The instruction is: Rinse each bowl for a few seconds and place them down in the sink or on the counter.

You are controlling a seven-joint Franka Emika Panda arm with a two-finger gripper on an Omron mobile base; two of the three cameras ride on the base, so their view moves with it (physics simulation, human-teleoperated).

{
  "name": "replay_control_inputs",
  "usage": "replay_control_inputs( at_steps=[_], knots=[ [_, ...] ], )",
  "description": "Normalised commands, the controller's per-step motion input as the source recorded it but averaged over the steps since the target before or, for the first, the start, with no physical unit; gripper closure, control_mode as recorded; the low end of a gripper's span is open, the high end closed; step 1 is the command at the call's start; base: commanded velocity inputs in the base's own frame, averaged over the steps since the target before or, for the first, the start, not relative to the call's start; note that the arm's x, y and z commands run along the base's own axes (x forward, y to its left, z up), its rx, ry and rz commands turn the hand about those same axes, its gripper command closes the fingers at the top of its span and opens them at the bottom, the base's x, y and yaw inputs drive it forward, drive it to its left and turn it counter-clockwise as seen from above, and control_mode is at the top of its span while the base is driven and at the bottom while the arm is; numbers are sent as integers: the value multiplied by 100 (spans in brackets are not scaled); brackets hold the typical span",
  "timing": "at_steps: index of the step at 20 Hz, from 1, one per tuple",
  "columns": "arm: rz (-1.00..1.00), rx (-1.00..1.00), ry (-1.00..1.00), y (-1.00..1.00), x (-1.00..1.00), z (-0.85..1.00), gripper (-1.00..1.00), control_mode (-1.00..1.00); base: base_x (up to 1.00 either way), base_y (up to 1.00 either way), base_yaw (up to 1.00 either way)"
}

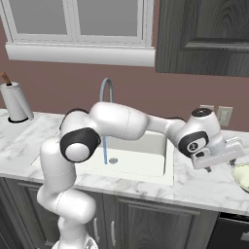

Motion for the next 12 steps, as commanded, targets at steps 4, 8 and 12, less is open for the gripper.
replay_control_inputs(
  at_steps=[4, 8, 12],
  knots=[
    [6, 5, 1, -16, 11, -15, -100, -100, 0, 0, 0],
    [4, 4, 2, -13, 11, -12, -100, -100, 0, 0, 0],
    [1, 3, 1, -10, 9, -8, -100, -100, 0, 0, 0]
  ],
)
